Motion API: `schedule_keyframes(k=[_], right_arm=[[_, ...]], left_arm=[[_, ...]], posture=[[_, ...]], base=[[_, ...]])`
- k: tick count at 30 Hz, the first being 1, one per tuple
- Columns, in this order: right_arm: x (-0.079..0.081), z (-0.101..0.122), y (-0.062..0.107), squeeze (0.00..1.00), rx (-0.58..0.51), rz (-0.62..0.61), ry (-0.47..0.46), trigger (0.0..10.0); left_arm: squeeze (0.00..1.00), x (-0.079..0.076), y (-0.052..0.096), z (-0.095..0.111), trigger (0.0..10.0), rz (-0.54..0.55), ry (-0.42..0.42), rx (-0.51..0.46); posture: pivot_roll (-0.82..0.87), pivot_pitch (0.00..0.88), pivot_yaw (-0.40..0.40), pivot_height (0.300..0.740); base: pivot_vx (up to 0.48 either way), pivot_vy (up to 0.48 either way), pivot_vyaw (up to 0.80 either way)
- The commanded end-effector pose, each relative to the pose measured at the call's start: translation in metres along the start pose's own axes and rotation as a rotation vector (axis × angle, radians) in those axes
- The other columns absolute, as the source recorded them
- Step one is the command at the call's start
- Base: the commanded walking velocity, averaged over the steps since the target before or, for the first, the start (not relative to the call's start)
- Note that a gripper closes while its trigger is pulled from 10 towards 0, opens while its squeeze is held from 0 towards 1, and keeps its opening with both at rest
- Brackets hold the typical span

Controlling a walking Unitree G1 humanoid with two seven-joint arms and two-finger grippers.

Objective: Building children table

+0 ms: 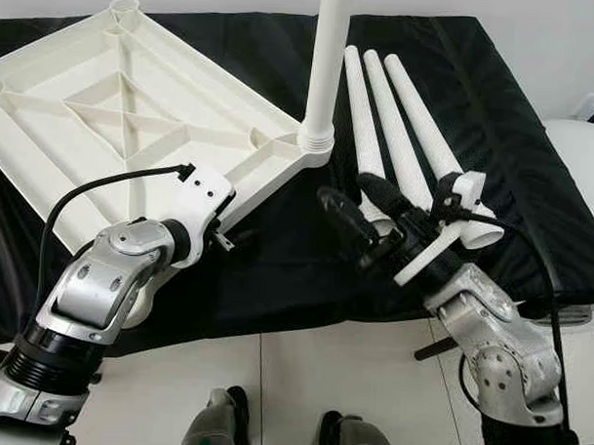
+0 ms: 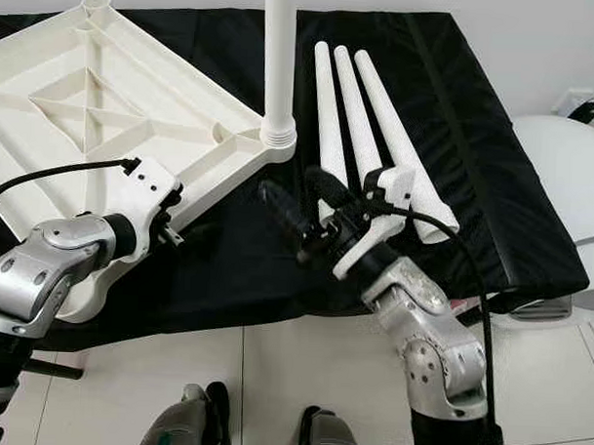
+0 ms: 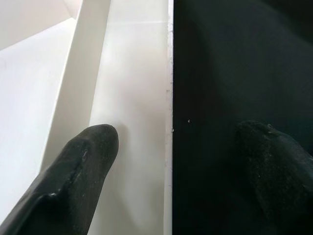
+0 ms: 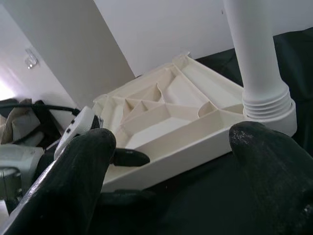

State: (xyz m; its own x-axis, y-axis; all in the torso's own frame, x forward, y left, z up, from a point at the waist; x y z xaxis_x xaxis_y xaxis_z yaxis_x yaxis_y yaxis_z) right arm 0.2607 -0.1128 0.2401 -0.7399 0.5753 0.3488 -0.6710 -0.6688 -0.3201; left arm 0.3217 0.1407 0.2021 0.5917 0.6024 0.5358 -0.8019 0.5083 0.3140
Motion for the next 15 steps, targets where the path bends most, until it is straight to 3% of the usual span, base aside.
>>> schedule_keyframes(k=[1,7,9,10,11,12,15], right_arm=[[0.004,-0.003,0.002,0.0,0.033,0.016,0.017,10.0],[0.003,-0.008,0.007,0.0,0.084,0.009,0.026,10.0],[0.003,-0.012,0.01,0.0,0.109,0.004,0.035,10.0],[0.003,-0.013,0.011,0.0,0.119,0.001,0.039,10.0],[0.003,-0.013,0.011,0.0,0.119,0.001,0.039,10.0],[0.004,-0.014,0.013,0.0,0.129,-0.004,0.04,10.0],[0.004,-0.014,0.014,0.0,0.138,-0.006,0.045,10.0]], left_arm=[[0.0,-0.004,-0.001,-0.013,10.0,-0.016,0.009,0.053],[0.0,-0.003,-0.002,-0.017,10.0,-0.016,0.028,0.079],[0.0,-0.004,-0.001,-0.019,5.3,-0.027,0.022,0.082],[0.0,-0.005,0.0,-0.019,1.3,-0.031,0.023,0.084],[0.0,-0.005,0.0,-0.019,1.3,-0.031,0.023,0.084],[0.0,-0.006,0.001,-0.02,0.0,-0.042,0.018,0.083],[0.0,-0.008,-0.001,-0.02,0.0,-0.048,0.016,0.086]], posture=[[-0.03,0.214,0.022,0.74],[-0.03,0.213,0.024,0.74],[-0.03,0.213,0.027,0.74],[-0.03,0.213,0.027,0.74],[-0.03,0.213,0.027,0.74],[-0.03,0.212,0.032,0.74],[-0.03,0.211,0.034,0.74]], base=[[0.0,0.0,0.0],[0.0,0.0,0.0],[0.0,0.0,0.0],[0.0,0.0,0.0],[0.0,0.0,0.0],[0.0,0.0,0.0],[0.0,0.0,0.0]])
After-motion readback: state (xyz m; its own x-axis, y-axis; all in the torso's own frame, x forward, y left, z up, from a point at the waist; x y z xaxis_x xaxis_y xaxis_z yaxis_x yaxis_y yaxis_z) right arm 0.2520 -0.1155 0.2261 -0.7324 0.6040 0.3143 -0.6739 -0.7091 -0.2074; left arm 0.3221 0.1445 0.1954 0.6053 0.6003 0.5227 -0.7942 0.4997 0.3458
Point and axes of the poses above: a point about 5 cm out from each wrist's last joint towards the gripper, its own y axis pointing back from the gripper into the wrist, its own z axis along the axis of the wrist's last joint, x = y × z, the point moved 1 cm from there along -y, pointing out of the wrist towards the gripper, and after that the axes turned 15 degrees about -y, right-handed, at the moved point
